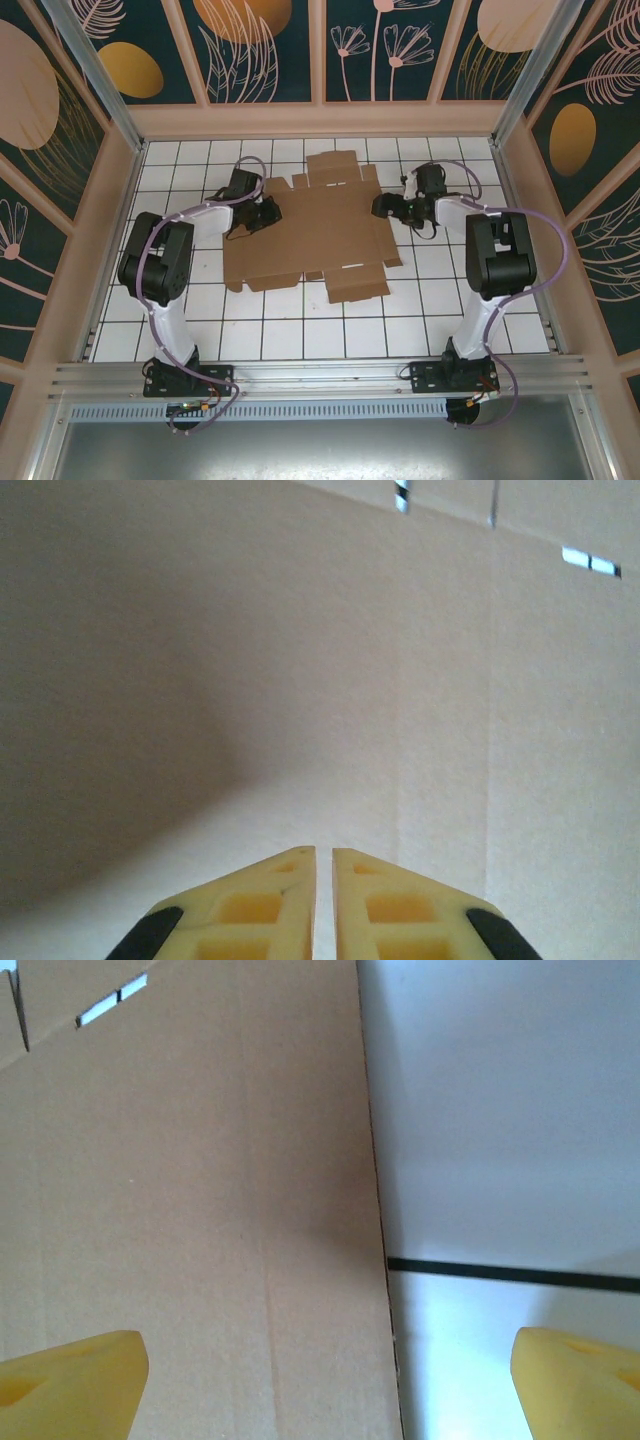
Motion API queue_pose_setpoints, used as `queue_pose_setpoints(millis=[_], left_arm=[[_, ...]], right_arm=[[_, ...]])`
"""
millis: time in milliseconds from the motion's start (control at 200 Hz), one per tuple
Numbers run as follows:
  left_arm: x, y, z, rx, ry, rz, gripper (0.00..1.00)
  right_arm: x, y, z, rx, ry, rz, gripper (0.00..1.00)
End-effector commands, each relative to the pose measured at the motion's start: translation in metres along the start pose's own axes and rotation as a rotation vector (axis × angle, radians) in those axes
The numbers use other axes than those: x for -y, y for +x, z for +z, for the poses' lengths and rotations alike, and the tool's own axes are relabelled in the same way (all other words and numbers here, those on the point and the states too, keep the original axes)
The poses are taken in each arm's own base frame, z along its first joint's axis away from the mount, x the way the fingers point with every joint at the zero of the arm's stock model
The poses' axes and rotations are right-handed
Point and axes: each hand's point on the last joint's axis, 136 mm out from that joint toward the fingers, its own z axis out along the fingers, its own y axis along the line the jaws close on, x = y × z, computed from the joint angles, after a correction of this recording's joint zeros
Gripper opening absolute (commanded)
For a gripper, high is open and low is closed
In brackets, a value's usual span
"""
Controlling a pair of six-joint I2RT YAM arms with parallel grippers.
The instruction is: Fold the paper box
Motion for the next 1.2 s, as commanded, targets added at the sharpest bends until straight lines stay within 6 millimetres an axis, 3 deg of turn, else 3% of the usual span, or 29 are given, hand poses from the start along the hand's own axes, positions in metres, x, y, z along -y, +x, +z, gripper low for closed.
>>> queue_pose_setpoints(millis=[0, 255, 480, 711, 1196], left_arm=[[-0.018, 0.01, 0.008, -0.046, -0.017, -0.05, 0.11], [-0.046, 0.019, 0.022, -0.087, -0.092, -0.065, 0.0], [-0.062, 0.031, 0.033, -0.139, -0.103, -0.093, 0.0], [-0.07, 0.034, 0.036, -0.155, -0.116, -0.105, 0.0], [-0.075, 0.034, 0.037, -0.15, -0.14, -0.093, 0.0]], right_arm=[[-0.005, 0.007, 0.01, -0.056, -0.056, -0.021, 0.94], [-0.005, 0.025, 0.023, -0.127, -0.111, -0.012, 0.93], [-0.036, 0.047, 0.024, -0.202, -0.291, 0.001, 0.92], [-0.058, 0.048, 0.006, -0.205, -0.49, 0.073, 0.88], [-0.055, 0.046, -0.013, -0.174, -0.689, 0.222, 0.72]])
